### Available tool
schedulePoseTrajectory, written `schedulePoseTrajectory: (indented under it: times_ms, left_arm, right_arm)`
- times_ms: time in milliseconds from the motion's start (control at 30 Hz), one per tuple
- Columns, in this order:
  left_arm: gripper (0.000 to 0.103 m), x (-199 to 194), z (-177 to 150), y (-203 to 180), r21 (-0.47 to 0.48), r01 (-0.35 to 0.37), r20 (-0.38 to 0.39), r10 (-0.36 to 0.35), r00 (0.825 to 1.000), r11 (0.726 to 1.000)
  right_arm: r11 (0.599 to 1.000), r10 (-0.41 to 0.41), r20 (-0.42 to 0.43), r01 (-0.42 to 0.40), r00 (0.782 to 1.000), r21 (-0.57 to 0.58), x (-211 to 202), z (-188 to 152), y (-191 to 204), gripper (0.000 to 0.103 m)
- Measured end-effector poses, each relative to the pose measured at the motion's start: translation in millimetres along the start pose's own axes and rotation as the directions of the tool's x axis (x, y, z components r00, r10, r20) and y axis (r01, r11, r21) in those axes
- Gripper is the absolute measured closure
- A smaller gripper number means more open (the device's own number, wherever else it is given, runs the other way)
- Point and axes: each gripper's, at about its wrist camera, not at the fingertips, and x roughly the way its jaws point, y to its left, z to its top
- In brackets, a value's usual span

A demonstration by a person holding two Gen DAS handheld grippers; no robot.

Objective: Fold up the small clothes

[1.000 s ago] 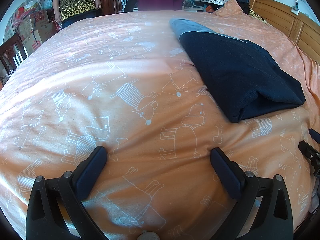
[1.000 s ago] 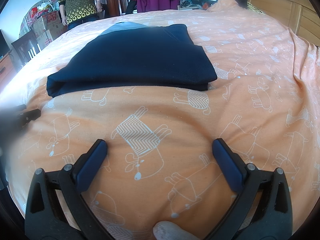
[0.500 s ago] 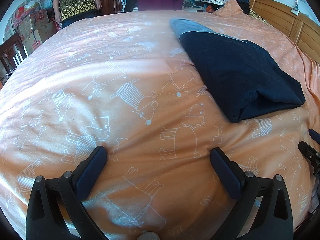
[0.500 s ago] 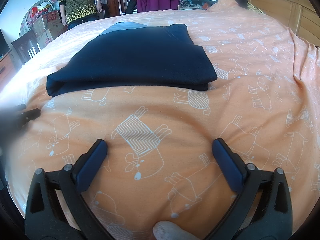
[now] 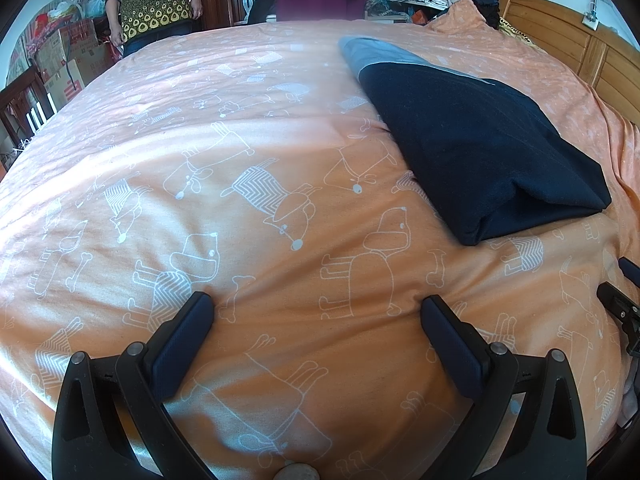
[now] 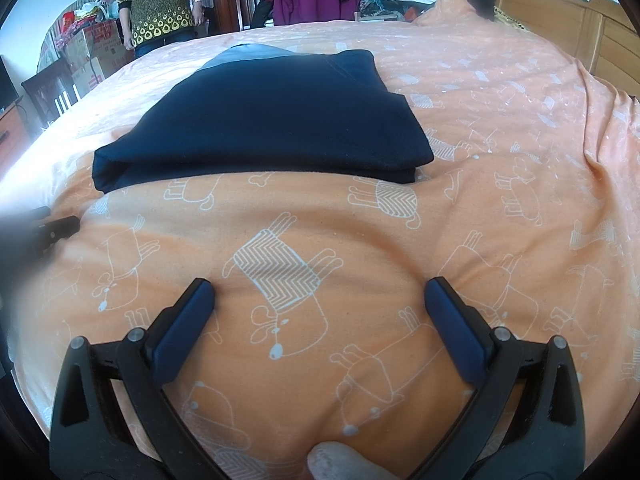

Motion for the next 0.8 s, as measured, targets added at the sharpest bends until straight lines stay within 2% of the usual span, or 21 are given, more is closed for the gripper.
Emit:
schedulePoseTrajectory:
  times_ms: [800]
  left_arm:
    - [0.000, 2.6, 4.9, 2.5, 0.004, -0.014, -0.014, 0.014, 1.000, 1.000]
  right_arm:
    - [1.000, -0.014, 0.001, 0.014, 1.000, 0.011, -5.5, -7.7, 8.4, 0.000]
